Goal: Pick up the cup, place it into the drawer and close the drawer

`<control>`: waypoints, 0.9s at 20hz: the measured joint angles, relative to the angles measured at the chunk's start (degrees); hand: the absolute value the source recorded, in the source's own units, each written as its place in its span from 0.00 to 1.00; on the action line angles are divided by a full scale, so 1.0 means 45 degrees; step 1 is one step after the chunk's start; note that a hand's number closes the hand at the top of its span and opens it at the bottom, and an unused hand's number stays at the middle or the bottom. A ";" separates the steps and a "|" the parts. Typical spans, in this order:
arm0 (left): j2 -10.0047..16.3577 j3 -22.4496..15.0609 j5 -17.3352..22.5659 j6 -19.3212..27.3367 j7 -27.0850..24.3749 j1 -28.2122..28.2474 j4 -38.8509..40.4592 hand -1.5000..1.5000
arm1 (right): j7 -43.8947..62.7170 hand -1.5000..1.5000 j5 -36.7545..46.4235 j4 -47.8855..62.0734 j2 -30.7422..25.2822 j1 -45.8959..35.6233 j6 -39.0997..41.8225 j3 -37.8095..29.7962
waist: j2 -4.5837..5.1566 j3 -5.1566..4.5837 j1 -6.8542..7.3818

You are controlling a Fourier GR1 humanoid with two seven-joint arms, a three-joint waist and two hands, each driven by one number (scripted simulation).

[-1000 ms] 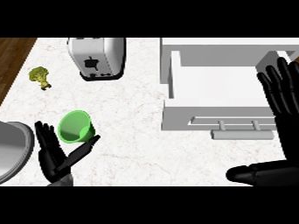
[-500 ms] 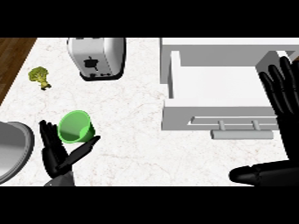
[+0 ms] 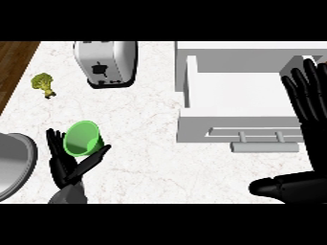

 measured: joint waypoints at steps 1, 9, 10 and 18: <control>0.0161 0.0095 0.0112 -0.0196 0.0103 -0.0144 0.0125 0.00 | -0.0017 0.00 0.0034 -0.0161 0.0031 0.0179 0.0009 0.0062 | 0.0002 -0.0003 -0.0008; 0.0234 0.0331 0.0476 -0.2061 -0.0571 -0.0753 0.1458 0.00 | 0.0310 0.00 -0.0200 -0.0375 -0.0090 0.0250 0.0129 -0.0052 | 0.0013 -0.0006 -0.0036; 0.0333 0.0422 0.0511 -0.2360 -0.0681 -0.1049 0.1902 0.00 | 0.0330 0.00 -0.0160 -0.0317 -0.0052 0.0165 0.0089 0.0004 | 0.0021 -0.0008 -0.0056; 0.0358 0.0525 0.0433 -0.3513 -0.1505 -0.1867 0.3047 1.00 | 0.0526 0.00 -0.0237 -0.0388 -0.0183 -0.0053 0.0019 -0.0234 | 0.0022 -0.0008 -0.0068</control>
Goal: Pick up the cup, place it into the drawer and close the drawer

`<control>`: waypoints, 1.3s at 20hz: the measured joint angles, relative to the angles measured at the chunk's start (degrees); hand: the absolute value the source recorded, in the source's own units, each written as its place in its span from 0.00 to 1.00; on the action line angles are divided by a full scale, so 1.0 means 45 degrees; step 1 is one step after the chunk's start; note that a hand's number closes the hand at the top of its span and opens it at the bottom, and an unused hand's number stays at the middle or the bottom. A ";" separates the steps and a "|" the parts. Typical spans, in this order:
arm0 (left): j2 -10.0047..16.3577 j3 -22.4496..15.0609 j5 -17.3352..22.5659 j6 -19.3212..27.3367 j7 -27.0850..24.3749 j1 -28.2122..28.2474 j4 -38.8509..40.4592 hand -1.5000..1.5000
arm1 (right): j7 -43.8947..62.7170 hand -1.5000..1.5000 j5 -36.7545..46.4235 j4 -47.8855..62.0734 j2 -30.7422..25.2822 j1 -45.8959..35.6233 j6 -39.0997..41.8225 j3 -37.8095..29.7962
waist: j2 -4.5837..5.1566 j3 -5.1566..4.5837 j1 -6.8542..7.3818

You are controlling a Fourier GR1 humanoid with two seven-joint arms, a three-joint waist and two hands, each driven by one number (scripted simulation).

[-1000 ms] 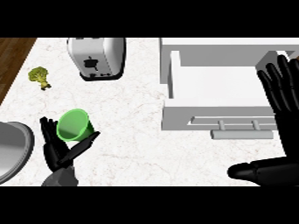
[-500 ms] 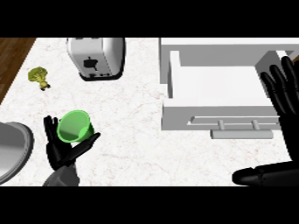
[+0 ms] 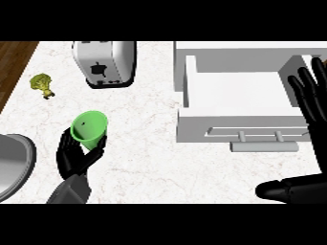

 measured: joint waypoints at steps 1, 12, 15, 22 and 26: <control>0.0059 0.0028 -0.0029 0.0009 -0.0065 -0.0059 0.0033 1.00 | 0.0127 0.00 -0.0061 -0.0127 -0.0031 0.0034 -0.0003 -0.0030 | -0.0002 0.0000 -0.0001; 0.1002 -0.1345 -0.1502 -0.1796 0.0138 -0.0039 0.0023 1.00 | -0.0290 0.00 0.0049 0.0089 -0.0006 0.0142 0.0138 -0.0021 | -0.0009 0.0000 0.0014; 0.1228 -0.1591 -0.1698 -0.2117 0.0171 0.0132 -0.0443 1.00 | -0.0047 0.00 -0.0187 -0.0164 -0.0093 0.0200 0.0165 -0.0155 | -0.0021 0.0004 0.0037; 0.1125 -0.2443 -0.1820 -0.2617 0.0866 0.0585 -0.3169 1.00 | 0.0056 0.00 0.0023 -0.0245 -0.0029 0.0400 0.0046 -0.0067 | -0.0074 0.0019 0.0155; 0.1175 -0.3100 -0.1766 -0.2757 0.2359 0.0911 -0.5630 1.00 | 0.0211 0.00 0.0015 -0.0435 -0.0034 0.0489 -0.0023 -0.0109 | -0.0098 0.0026 0.0207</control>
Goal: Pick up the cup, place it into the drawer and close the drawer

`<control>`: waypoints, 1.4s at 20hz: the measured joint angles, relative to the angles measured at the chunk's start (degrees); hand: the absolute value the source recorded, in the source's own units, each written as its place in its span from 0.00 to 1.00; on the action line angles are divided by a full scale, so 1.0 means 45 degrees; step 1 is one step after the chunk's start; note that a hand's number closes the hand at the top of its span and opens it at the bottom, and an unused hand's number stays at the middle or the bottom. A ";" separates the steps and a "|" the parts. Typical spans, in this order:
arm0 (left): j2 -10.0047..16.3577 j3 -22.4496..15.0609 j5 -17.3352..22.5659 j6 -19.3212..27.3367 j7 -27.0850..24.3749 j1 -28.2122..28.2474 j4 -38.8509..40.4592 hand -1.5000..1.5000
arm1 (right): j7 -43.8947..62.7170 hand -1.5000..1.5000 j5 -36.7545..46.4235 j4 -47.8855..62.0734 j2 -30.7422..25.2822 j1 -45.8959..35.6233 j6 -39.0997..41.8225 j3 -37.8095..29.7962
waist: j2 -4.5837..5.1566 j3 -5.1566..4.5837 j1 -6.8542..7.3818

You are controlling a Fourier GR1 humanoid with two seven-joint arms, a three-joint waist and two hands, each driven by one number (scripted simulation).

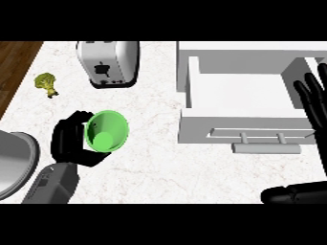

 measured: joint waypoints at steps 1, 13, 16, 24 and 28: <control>-0.0108 -0.0192 -0.0007 0.0170 0.0422 0.0108 -0.0728 1.00 | -0.0039 0.00 0.0089 -0.0001 0.0073 0.0059 -0.0023 0.0111 | -0.0004 0.0000 0.0013; -0.0907 -0.0980 0.0193 0.2500 0.5520 -0.1424 -0.5889 1.00 | -0.0792 0.00 0.0062 0.0425 0.0081 0.0321 0.0314 -0.0016 | 0.0045 -0.0008 -0.0111; -0.1113 -0.1111 -0.0086 0.3195 0.6457 -0.2078 -0.6474 1.00 | -0.0866 0.00 0.0140 0.0544 0.0081 0.0219 0.0274 -0.0069 | 0.0052 -0.0011 -0.0126; -0.1318 -0.0977 -0.0959 0.4498 0.8310 -0.4988 -0.5845 1.00 | -0.0793 0.00 0.0021 0.0464 0.0036 0.0215 0.0344 -0.0117 | 0.0072 -0.0011 -0.0207; -0.1647 -0.1263 -0.1455 0.5160 0.8739 -0.6063 -0.5315 1.00 | -0.0518 0.00 -0.0076 0.0514 -0.0061 -0.0074 0.0258 -0.0263 | 0.0075 -0.0012 -0.0211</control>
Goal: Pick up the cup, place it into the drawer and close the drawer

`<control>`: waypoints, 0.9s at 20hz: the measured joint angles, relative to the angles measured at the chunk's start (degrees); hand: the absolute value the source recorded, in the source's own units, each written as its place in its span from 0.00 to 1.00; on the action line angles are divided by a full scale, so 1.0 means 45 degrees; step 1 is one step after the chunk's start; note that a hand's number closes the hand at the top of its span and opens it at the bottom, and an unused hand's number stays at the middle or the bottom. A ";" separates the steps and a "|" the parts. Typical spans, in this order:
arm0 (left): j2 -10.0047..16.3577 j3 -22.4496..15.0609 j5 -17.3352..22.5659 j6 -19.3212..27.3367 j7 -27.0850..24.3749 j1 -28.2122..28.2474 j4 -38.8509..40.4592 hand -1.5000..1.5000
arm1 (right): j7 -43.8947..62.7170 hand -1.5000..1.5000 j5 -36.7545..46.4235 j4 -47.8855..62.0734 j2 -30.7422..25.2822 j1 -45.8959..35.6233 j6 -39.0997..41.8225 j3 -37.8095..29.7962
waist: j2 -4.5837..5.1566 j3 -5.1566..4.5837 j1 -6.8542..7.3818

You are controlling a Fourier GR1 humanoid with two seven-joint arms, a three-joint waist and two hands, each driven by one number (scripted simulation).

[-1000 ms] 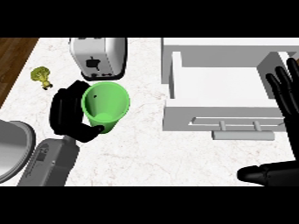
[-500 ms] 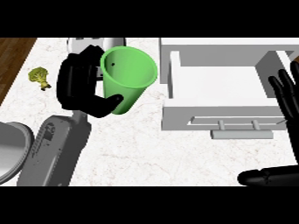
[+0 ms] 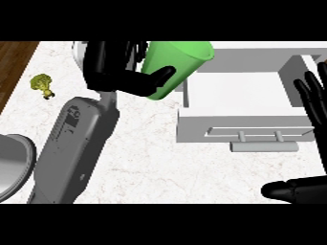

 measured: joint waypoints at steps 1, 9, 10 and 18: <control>-0.0059 -0.0027 -0.0077 0.0131 -0.0001 -0.0345 0.0382 1.00 | -0.0077 0.00 -0.0028 0.0036 -0.0013 0.0031 0.0045 -0.0037 | 0.0003 -0.0001 -0.0016; -0.0246 -0.0102 -0.0132 0.0704 0.0009 -0.2707 0.3240 1.00 | -0.0416 0.00 0.0033 0.0350 -0.0031 0.0047 0.0229 0.0001 | 0.0029 0.0001 -0.0100; -0.0253 -0.0183 0.0029 0.0894 -0.0096 -0.3026 0.3700 1.00 | -0.0351 0.00 0.0039 0.0194 -0.0055 0.0106 0.0246 0.0028 | 0.0035 0.0001 -0.0141; -0.0280 -0.1239 0.1366 0.1942 -0.1150 -0.4650 0.6659 1.00 | -0.0370 0.00 -0.0187 0.0183 -0.0052 0.0202 0.0329 -0.0087 | 0.0067 0.0004 -0.0305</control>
